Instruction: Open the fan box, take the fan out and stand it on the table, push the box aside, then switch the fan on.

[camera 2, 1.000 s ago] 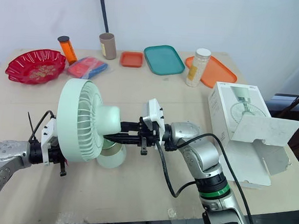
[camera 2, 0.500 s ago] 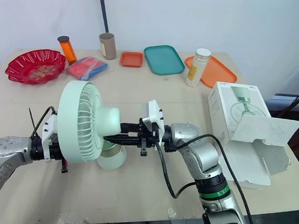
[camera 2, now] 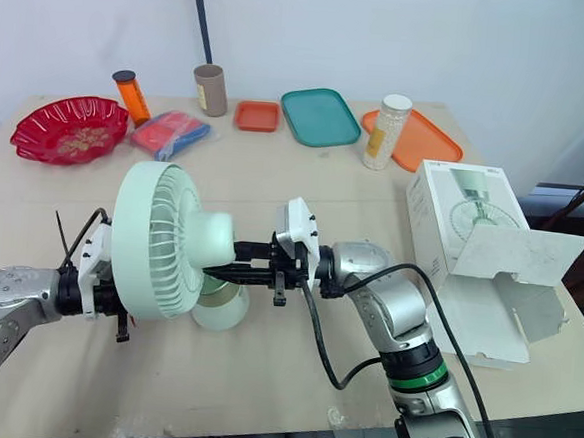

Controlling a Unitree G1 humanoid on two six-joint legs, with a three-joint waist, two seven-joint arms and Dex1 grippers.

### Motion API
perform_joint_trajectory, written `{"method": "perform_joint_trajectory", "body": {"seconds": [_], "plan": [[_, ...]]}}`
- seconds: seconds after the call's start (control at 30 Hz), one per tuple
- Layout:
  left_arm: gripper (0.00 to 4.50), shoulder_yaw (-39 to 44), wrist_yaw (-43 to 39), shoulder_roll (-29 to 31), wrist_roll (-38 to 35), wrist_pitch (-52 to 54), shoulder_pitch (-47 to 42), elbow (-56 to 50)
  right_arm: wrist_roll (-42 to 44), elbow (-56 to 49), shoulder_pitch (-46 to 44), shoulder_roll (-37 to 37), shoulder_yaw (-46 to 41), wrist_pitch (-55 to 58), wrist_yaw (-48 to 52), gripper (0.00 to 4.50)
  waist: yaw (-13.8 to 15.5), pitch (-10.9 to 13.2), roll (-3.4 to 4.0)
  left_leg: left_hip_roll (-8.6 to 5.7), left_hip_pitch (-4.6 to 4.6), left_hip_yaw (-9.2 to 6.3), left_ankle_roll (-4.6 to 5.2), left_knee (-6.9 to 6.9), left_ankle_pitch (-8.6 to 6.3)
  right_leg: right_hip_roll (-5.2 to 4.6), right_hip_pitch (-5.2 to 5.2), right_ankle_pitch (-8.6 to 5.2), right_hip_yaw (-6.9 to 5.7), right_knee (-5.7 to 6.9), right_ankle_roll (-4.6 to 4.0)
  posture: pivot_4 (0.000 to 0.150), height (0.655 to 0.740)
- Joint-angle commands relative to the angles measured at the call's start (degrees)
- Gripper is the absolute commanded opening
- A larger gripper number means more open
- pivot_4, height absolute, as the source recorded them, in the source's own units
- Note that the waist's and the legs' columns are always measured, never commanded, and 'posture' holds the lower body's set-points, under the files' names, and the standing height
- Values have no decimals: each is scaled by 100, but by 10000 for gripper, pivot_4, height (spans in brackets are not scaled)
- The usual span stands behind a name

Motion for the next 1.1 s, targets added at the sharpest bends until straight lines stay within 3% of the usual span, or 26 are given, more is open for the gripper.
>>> {"method": "perform_joint_trajectory", "body": {"seconds": [0.03, 0.37, 1.1], "plan": [[383, 161, 12, 73, -102, 36, 32, -224, 141, -183, -84, 63, -108, -151, 56, 4419, 0, 0, 0, 0, 0, 0, 0, 0, 0, 0, 0, 0, 0, 0, 0, 1500, 7255], [383, 374, 36, 135, -46, 71, -233, 96, 515, -390, -134, -38, -371, 94, 70, 4419, 0, 0, 0, 0, 0, 0, 0, 0, 0, 0, 0, 0, 0, 0, 0, 1500, 7255], [383, 742, 309, 172, -378, 353, 780, -609, 1719, -1000, -646, -559, -1250, 879, -250, 4419, 4, 0, 1, 0, 0, 0, 2, 0, -1, -2, 0, -1, 0, 0, 1, 1500, 7255]]}}
